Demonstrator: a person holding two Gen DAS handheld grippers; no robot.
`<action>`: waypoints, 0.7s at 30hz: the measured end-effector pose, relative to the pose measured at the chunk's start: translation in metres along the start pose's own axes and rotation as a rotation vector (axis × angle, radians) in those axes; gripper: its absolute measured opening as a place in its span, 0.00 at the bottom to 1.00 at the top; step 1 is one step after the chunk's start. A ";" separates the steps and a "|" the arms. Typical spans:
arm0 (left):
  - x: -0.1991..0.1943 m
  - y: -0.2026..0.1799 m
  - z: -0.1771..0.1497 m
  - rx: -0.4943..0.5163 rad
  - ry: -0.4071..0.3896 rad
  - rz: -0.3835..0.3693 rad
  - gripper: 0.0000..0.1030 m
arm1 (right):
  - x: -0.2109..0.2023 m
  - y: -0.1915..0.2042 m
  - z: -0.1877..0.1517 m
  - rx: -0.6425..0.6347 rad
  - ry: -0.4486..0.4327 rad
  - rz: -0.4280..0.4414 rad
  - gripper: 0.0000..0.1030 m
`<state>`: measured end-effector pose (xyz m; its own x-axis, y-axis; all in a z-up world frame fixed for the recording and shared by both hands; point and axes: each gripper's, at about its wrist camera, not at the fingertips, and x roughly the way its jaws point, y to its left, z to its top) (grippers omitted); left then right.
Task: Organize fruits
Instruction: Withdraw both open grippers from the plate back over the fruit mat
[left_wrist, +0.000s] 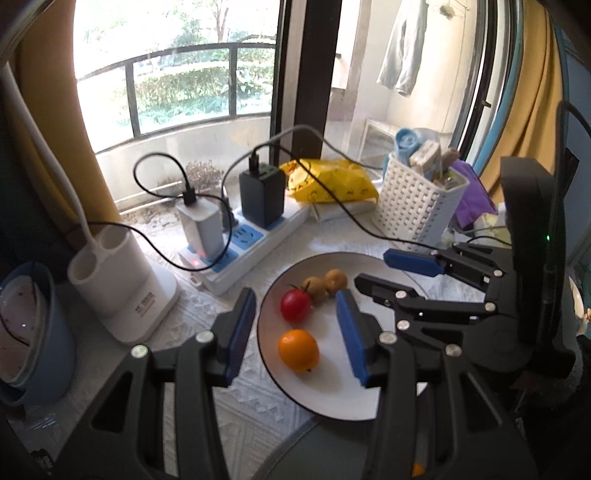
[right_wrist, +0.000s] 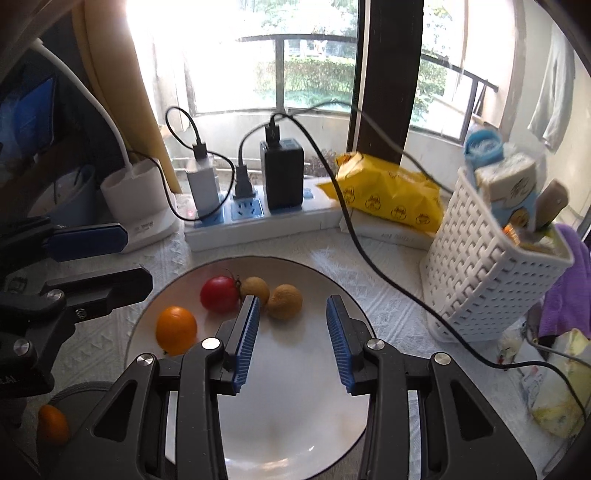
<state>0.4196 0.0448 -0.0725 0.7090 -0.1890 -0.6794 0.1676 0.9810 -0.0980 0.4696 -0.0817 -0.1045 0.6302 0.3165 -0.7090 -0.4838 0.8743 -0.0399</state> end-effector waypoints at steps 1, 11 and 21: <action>-0.004 -0.001 0.001 0.002 -0.006 0.003 0.46 | -0.004 0.000 0.002 0.002 -0.006 -0.001 0.39; -0.044 -0.011 0.005 0.015 -0.062 0.018 0.46 | -0.039 0.004 0.009 0.003 -0.056 -0.012 0.39; -0.073 -0.021 0.004 0.025 -0.104 0.022 0.46 | -0.067 0.008 0.012 0.001 -0.094 -0.022 0.39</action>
<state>0.3671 0.0379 -0.0175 0.7797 -0.1718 -0.6021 0.1671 0.9838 -0.0644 0.4305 -0.0919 -0.0490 0.6952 0.3302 -0.6385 -0.4687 0.8817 -0.0544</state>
